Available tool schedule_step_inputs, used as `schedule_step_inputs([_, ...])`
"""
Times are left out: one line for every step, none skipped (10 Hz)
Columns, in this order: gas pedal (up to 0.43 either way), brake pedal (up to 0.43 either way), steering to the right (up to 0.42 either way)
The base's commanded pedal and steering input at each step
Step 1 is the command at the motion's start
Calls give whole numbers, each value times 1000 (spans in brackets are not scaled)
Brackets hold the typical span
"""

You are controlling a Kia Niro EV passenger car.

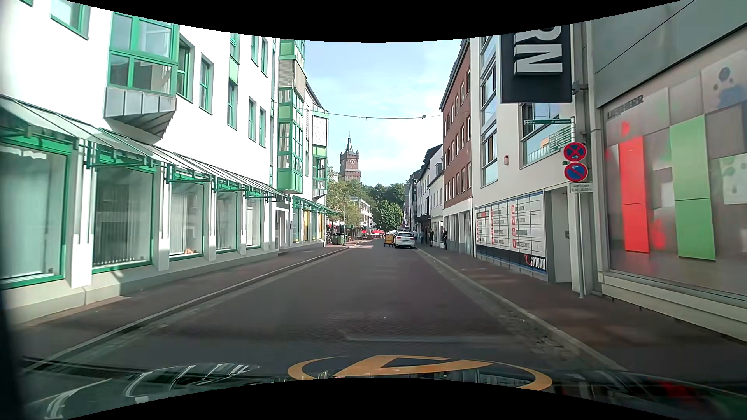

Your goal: Follow the waypoints while adhering to traffic rules and regulations

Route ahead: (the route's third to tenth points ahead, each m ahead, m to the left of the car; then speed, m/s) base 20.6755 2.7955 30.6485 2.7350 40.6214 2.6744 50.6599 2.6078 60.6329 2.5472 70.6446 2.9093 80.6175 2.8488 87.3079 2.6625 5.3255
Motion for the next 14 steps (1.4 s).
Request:
schedule_step_inputs([28, 0, -1])
schedule_step_inputs([20, 0, -1])
schedule_step_inputs([20, 0, -1])
schedule_step_inputs([0, 0, 0])
schedule_step_inputs([0, 0, 0])
schedule_step_inputs([0, 0, 0])
schedule_step_inputs([0, 0, -2])
schedule_step_inputs([0, 0, -1])
schedule_step_inputs([0, 0, 0])
schedule_step_inputs([0, 0, 0])
schedule_step_inputs([0, 0, -1])
schedule_step_inputs([0, 0, 0])
schedule_step_inputs([0, 0, -1])
schedule_step_inputs([0, 0, 0])
